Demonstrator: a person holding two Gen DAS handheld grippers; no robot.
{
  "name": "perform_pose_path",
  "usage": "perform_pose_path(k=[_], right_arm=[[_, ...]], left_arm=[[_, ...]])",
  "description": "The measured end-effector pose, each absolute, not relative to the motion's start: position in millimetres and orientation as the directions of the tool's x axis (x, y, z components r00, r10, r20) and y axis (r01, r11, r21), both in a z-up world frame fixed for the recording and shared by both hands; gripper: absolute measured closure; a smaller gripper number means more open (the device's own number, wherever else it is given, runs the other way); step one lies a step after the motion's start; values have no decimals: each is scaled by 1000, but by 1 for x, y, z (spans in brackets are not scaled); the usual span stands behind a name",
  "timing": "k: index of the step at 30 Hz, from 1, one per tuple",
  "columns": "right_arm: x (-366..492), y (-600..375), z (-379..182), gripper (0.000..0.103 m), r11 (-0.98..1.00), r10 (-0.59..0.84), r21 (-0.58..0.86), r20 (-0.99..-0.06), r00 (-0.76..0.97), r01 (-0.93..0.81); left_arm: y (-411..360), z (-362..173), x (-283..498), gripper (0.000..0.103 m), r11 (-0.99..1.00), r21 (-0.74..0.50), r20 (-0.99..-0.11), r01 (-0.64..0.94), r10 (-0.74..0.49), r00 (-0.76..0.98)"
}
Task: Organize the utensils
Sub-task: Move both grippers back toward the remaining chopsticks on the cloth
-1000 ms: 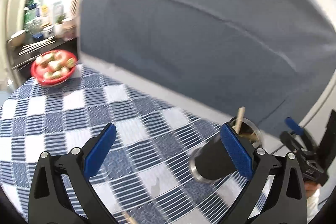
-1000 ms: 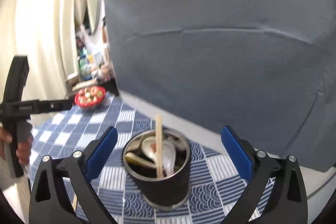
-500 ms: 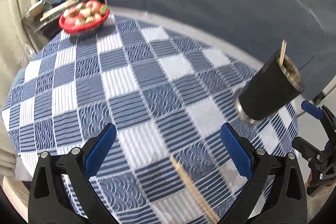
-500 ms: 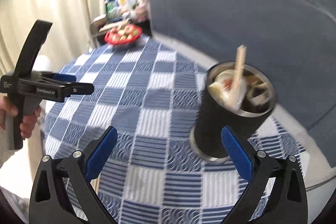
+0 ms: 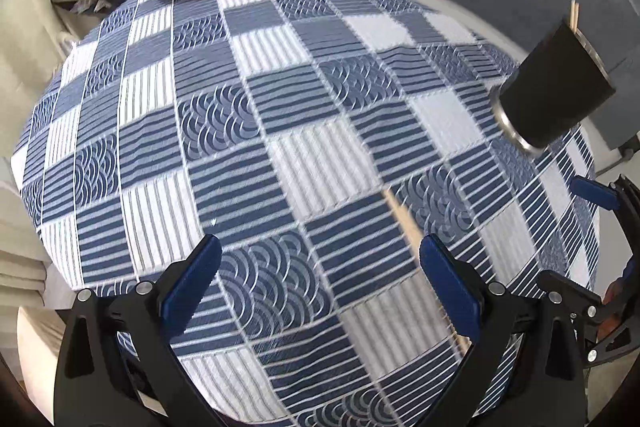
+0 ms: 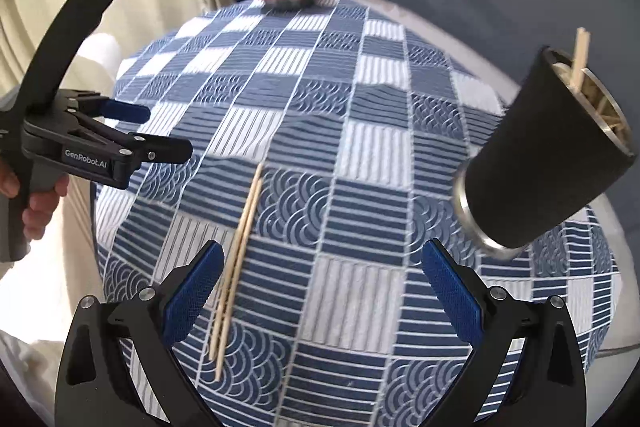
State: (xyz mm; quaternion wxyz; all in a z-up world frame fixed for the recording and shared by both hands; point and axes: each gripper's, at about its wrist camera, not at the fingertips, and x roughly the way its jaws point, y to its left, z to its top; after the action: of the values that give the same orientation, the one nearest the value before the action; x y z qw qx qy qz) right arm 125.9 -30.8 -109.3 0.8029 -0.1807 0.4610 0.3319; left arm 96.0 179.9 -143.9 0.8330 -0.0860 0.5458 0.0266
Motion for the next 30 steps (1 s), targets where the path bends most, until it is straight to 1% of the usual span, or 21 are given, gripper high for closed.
perform_pose_path(k=[5, 13, 16, 23, 27, 30], right_arm=[[121, -17, -130, 8, 698, 337, 26, -893, 297, -715], [124, -2, -165, 8, 714, 233, 28, -952, 199, -699], [125, 0, -173, 8, 722, 216, 40, -962, 169, -691], [127, 3, -186, 8, 737, 157, 20, -977, 143, -676], [128, 3, -186, 8, 743, 147, 17, -979, 139, -669], [130, 2, -185, 8, 755, 170, 56, -979, 113, -653]], left_arm=[[188, -162, 86, 6, 982, -102, -935, -159, -40, 354], [195, -182, 77, 6, 980, -99, -955, -174, -44, 294], [197, -186, 75, 6, 981, -93, -956, -173, -39, 292], [196, -193, 75, 6, 985, -77, -959, -157, -30, 281], [194, -195, 78, 6, 988, -63, -962, -139, -23, 272], [191, -196, 82, 6, 989, -61, -963, -131, -24, 269]])
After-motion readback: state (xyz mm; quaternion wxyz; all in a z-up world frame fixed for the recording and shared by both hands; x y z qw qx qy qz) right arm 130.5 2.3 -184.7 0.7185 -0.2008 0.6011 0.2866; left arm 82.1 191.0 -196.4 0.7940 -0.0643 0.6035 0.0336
